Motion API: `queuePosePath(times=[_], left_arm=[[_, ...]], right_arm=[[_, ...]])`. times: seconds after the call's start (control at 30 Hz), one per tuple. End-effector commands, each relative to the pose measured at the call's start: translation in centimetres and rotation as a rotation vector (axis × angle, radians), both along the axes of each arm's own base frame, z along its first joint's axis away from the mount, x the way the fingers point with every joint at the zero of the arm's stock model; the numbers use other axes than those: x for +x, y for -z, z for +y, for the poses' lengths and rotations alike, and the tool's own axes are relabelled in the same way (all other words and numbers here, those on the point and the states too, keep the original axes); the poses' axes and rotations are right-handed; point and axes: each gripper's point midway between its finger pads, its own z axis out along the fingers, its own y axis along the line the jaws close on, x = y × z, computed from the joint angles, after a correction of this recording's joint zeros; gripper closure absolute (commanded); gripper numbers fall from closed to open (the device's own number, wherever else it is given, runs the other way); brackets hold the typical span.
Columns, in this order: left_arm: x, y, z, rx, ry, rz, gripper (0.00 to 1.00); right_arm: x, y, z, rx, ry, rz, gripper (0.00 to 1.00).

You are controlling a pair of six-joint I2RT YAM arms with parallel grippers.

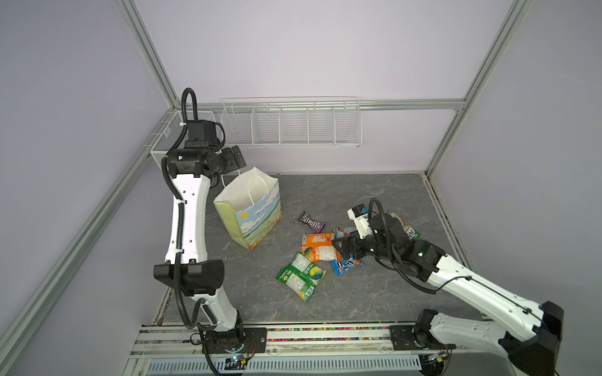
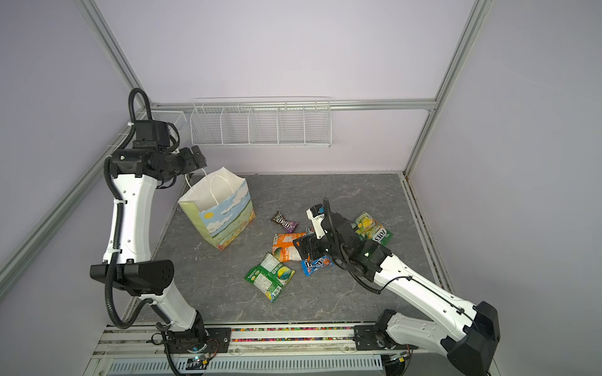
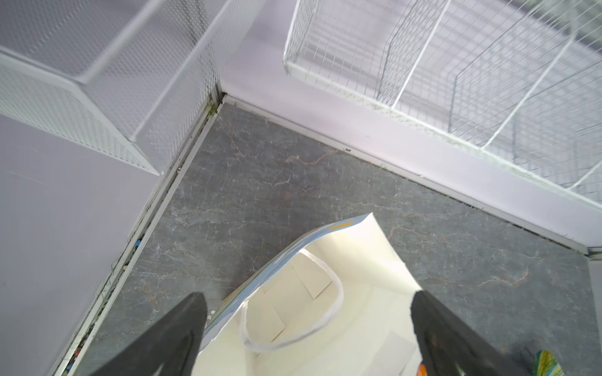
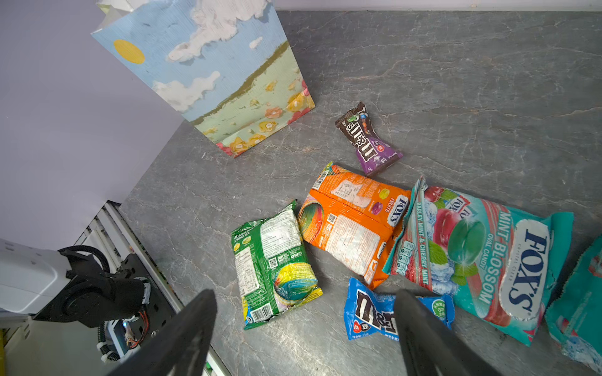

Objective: Place the snacks into the paper bag
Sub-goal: Place the paper bag at the middle-left of the table, then pick up the paper bag from the middle-left of the table.

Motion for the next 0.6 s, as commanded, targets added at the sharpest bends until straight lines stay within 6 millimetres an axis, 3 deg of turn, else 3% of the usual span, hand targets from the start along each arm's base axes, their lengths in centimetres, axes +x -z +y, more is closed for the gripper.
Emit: queuePosePath(times=[0.0, 0.17, 0.33, 0.47, 0.57], left_arm=[[-1.1, -4.4, 0.1, -0.016, -0.009, -0.137, 0.01], [-3.8, -7.2, 0.0, -0.044, -0.006, -0.226, 0.01], [-7.8, -8.0, 0.6, -0.059, -0.038, -0.32, 0.01], [-10.7, -5.9, 2.5, -0.031, -0.138, -0.317, 0.01], [-11.3, -3.1, 3.4, 0.001, -0.184, -0.262, 0.01]], right_arm=[[0.2, -0.9, 0.1, -0.008, -0.001, -0.026, 0.12], [0.4, -1.4, -0.4, -0.04, 0.013, -0.044, 0.12], [0.3, -1.8, -0.8, -0.063, 0.01, -0.056, 0.12], [0.0, -1.9, -1.0, -0.063, 0.002, -0.056, 0.12], [0.0, -1.6, -1.0, -0.064, 0.0, -0.051, 0.12]])
